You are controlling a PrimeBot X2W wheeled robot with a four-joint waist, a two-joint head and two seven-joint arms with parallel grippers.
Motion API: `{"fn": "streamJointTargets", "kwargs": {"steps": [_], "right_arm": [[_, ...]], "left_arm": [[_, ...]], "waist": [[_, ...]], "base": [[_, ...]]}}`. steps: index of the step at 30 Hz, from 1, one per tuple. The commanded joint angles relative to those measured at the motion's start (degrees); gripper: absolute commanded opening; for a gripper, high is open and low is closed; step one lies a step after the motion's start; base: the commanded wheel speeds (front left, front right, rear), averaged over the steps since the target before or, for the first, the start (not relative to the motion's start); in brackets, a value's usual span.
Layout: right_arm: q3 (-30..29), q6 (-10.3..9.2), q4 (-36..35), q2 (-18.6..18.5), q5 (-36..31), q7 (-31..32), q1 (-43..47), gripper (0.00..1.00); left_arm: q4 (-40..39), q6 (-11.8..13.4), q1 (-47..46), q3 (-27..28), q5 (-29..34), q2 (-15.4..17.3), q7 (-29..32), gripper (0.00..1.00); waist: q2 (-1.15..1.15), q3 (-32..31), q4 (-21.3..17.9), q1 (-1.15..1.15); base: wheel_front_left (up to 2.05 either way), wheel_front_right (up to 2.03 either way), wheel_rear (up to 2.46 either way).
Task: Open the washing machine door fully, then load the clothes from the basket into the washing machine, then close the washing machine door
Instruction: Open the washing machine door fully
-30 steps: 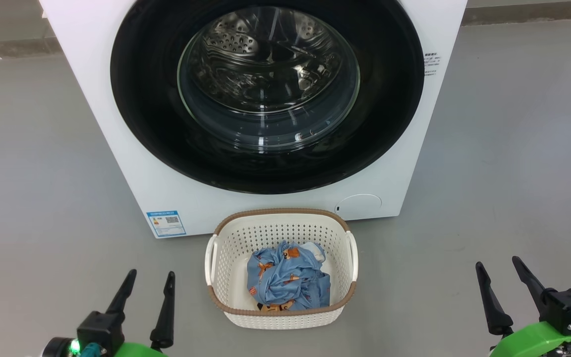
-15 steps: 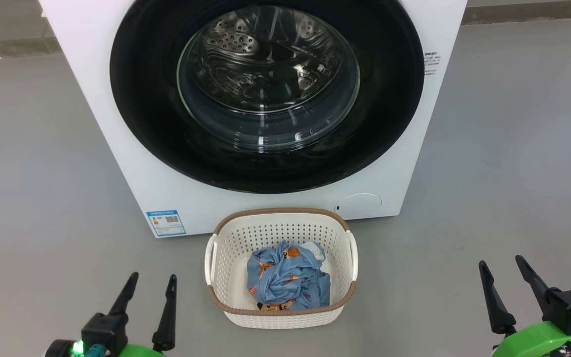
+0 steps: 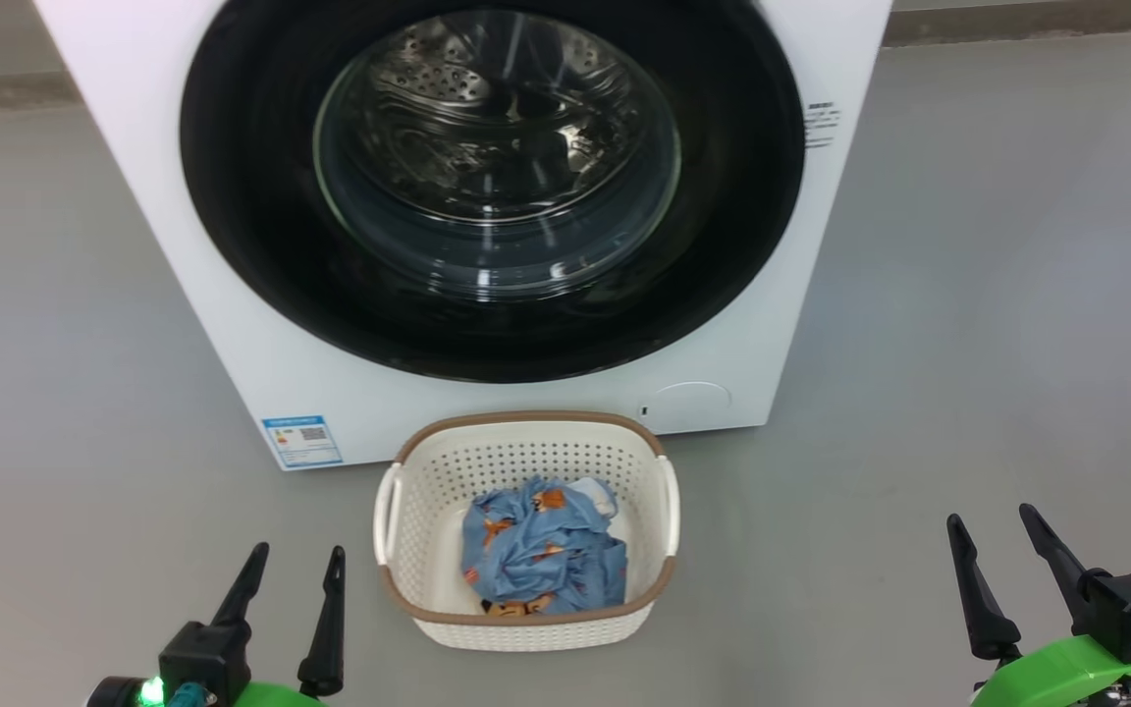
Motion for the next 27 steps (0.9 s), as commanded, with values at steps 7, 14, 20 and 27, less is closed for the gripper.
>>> {"fn": "streamJointTargets", "kwargs": {"steps": [7,14,20,27], "right_arm": [[1.1,0.09,-1.68,-0.9,0.98,-0.69,-1.92,1.0],[1.18,0.09,-1.87,-0.86,1.33,-0.69,-2.0,1.0],[1.13,0.09,-1.88,-1.01,1.7,-0.69,-2.4,1.0],[0.97,0.09,-1.8,-0.81,1.76,-0.69,-2.49,1.0]], "left_arm": [[-0.13,0.75,-3.18,1.73,0.2,0.7,-0.53,1.0],[-1.05,1.55,-3.6,2.49,0.37,0.69,-0.54,1.0],[-2.93,0.89,-3.46,2.22,0.33,0.69,-0.54,1.0],[-2.85,0.59,-3.08,2.38,0.3,0.68,-0.54,1.0]], "waist": [[0.0,0.18,-0.01,0.0],[0.0,0.57,0.0,0.0],[0.0,1.09,0.0,0.0],[0.0,1.05,-0.12,0.0]], "base": [[1.18,1.18,-2.37],[1.2,1.2,-2.4],[0.8,0.8,-1.61],[0.29,0.29,-0.59]]}}
